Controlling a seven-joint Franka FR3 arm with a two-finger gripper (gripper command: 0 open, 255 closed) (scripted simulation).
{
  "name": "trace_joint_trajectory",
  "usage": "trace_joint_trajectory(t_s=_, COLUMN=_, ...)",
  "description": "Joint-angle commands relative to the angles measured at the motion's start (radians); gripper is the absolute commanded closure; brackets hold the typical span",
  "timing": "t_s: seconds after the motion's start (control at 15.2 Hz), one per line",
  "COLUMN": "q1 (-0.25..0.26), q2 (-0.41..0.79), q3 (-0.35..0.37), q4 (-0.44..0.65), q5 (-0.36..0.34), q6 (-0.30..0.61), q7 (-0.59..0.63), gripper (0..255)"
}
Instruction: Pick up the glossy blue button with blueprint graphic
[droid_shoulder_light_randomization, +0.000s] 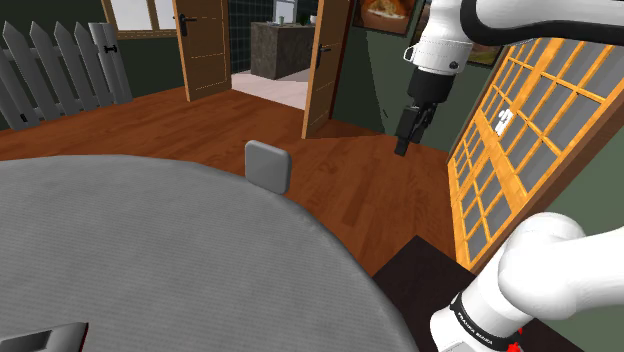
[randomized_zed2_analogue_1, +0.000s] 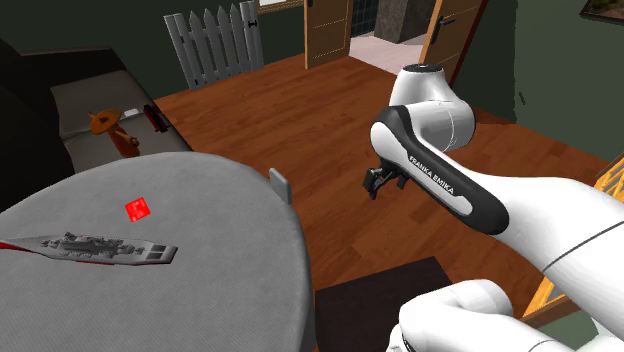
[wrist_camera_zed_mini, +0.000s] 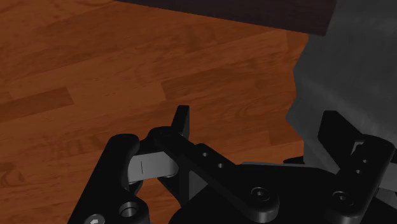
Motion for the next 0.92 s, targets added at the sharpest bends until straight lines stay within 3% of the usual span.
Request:
trace_joint_trajectory(t_s=0.0, q1=0.0, q2=0.0, q3=0.0, q4=0.0, q5=0.0, q6=0.0, q7=0.0, gripper=0)
trace_joint_trajectory(t_s=0.46, q1=0.032, q2=0.159, q3=0.156, q4=0.137, q5=0.073, q6=0.009, q7=0.186, gripper=0)
trace_joint_trajectory(t_s=0.86, q1=0.044, q2=0.335, q3=0.284, q4=0.302, q5=0.092, q6=0.01, q7=0.35, gripper=0)
